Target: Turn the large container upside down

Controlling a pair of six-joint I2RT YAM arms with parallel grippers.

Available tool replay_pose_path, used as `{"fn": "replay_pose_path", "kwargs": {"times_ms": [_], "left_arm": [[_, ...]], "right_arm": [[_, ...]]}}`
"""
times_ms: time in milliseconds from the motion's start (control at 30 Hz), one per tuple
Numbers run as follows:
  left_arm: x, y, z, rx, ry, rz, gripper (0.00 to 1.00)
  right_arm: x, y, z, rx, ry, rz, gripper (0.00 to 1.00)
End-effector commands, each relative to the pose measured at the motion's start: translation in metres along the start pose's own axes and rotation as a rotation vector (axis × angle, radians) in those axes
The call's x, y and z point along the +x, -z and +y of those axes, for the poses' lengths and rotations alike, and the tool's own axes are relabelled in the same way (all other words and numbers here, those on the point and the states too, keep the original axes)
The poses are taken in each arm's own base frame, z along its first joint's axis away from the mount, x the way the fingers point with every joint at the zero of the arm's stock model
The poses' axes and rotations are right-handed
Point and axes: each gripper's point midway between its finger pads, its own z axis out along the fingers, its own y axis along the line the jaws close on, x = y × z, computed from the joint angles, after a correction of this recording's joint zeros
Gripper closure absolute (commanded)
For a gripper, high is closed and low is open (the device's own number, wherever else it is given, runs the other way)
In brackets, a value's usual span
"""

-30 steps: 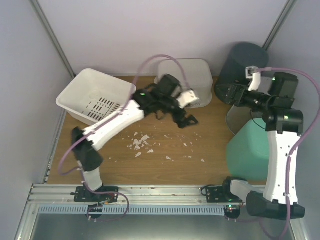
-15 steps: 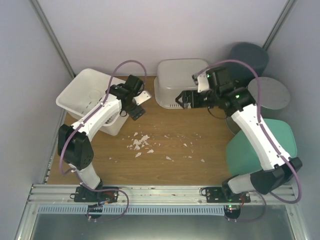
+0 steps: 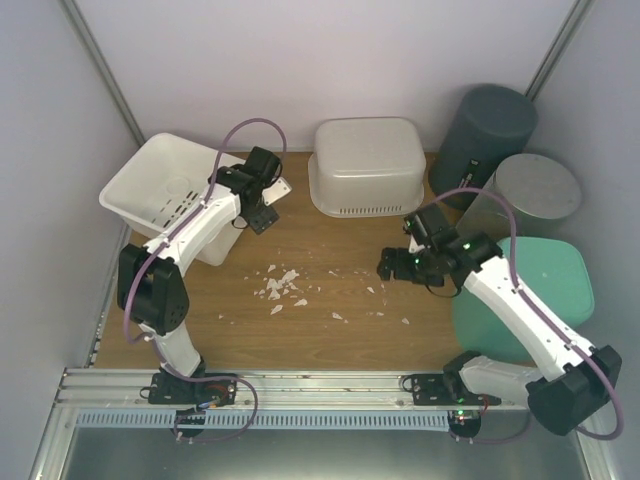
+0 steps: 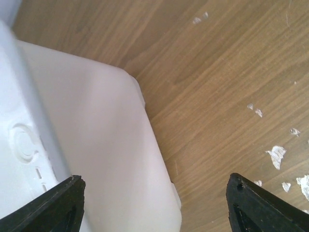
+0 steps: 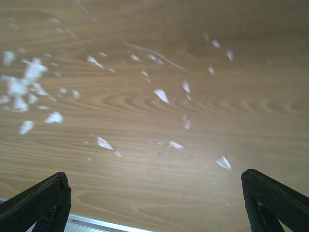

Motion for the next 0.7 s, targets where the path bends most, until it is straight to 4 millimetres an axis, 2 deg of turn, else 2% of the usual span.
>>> {"fn": "replay_pose_path", "kwargs": {"times_ms": [0, 67, 233, 300, 400, 567, 667], "left_arm": [[-0.031, 0.049, 0.021, -0.062, 0.019, -0.169, 0.19], [-0.033, 0.062, 0.02, -0.056, 0.02, -0.212, 0.18], [-0.017, 0.067, 0.035, -0.166, 0.012, -0.176, 0.09], [-0.001, 0.055, 0.037, -0.202, -0.01, -0.108, 0.06], [0.019, 0.035, 0.04, -0.218, -0.013, -0.027, 0.08], [0.032, 0.018, 0.045, -0.212, -0.001, 0.033, 0.11], [0.031, 0.013, 0.049, -0.196, 0.012, 0.04, 0.12]], "right_arm": [[0.03, -0.018, -0.035, 0.135, -0.106, 0.061, 0.04], [0.035, -0.02, -0.05, 0.21, -0.135, 0.063, 0.02], [0.036, -0.018, -0.081, 0.375, -0.204, 0.042, 0.0], [0.039, -0.021, -0.092, 0.42, -0.21, 0.058, 0.0], [0.043, -0.019, -0.106, 0.477, -0.22, 0.059, 0.0], [0.044, -0.008, -0.134, 0.531, -0.258, 0.051, 0.0], [0.033, -0.001, -0.139, 0.516, -0.262, 0.023, 0.0]]}}
